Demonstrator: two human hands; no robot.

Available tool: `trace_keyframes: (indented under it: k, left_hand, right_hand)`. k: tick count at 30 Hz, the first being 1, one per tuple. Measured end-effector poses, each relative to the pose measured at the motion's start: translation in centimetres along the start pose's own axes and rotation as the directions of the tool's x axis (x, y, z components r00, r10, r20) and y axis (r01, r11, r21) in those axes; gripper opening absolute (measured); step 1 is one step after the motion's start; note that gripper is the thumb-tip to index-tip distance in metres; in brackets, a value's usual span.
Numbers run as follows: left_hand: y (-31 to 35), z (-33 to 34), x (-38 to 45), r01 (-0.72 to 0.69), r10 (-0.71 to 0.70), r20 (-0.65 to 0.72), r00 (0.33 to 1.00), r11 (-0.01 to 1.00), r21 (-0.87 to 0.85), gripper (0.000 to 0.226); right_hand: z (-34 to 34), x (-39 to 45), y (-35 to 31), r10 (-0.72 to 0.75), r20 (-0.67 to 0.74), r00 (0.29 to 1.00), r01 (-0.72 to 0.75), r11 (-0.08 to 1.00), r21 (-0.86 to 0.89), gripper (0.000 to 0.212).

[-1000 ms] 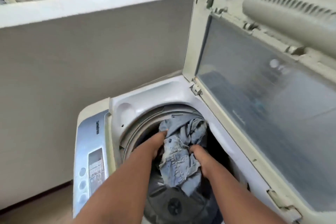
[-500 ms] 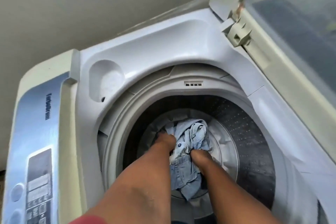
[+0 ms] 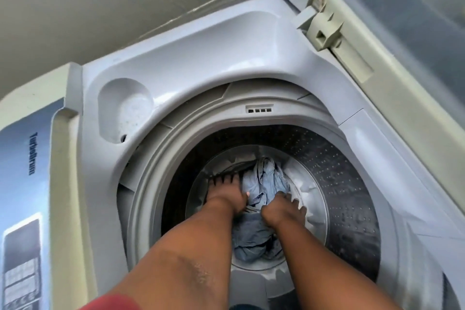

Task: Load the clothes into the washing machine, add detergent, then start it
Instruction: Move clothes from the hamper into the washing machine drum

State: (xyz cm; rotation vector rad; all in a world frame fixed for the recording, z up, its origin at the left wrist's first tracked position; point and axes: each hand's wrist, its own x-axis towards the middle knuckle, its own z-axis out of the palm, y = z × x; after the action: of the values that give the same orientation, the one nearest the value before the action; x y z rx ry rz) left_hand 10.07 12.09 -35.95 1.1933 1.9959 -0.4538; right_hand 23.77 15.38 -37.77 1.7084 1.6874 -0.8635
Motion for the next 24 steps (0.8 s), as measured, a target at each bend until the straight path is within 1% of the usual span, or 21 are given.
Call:
trace_keyframes:
  k: [4, 9, 15, 21, 24]
  left_hand:
    - [0.7, -2.5, -2.6, -0.038, 0.039, -0.035, 0.999, 0.998, 0.05, 0.075]
    - [1.4, -5.0, -8.2, -0.072, 0.08, -0.071, 0.994, 0.992, 0.1, 0.077]
    - [1.1, -6.7, -16.5, -0.104, 0.127, -0.164, 0.978, 0.985, 0.14, 0.087]
    - [0.7, -7.7, -23.9, -0.136, 0.196, -0.289, 0.937, 0.967, 0.216, 0.091]
    - [0.2, -8.4, -28.3, -0.186, 0.271, -0.339, 0.901, 0.946, 0.264, 0.09]
  right_hand:
    - [-2.4, -2.5, -0.1, -0.048, -0.051, 0.998, 0.046, 0.998, -0.038, 0.069]
    - [-4.9, -7.9, -0.3, -0.106, -0.115, 0.988, 0.105, 0.994, -0.015, 0.065]
    - [-7.2, -16.0, 0.8, -0.172, -0.22, 0.96, 0.175, 0.985, -0.005, 0.072]
    - [-9.7, -24.6, 3.3, -0.231, -0.424, 0.876, 0.234, 0.971, -0.045, 0.08]
    - [-10.3, -29.7, 4.6, -0.228, -0.51, 0.829, 0.243, 0.969, -0.039, 0.076]
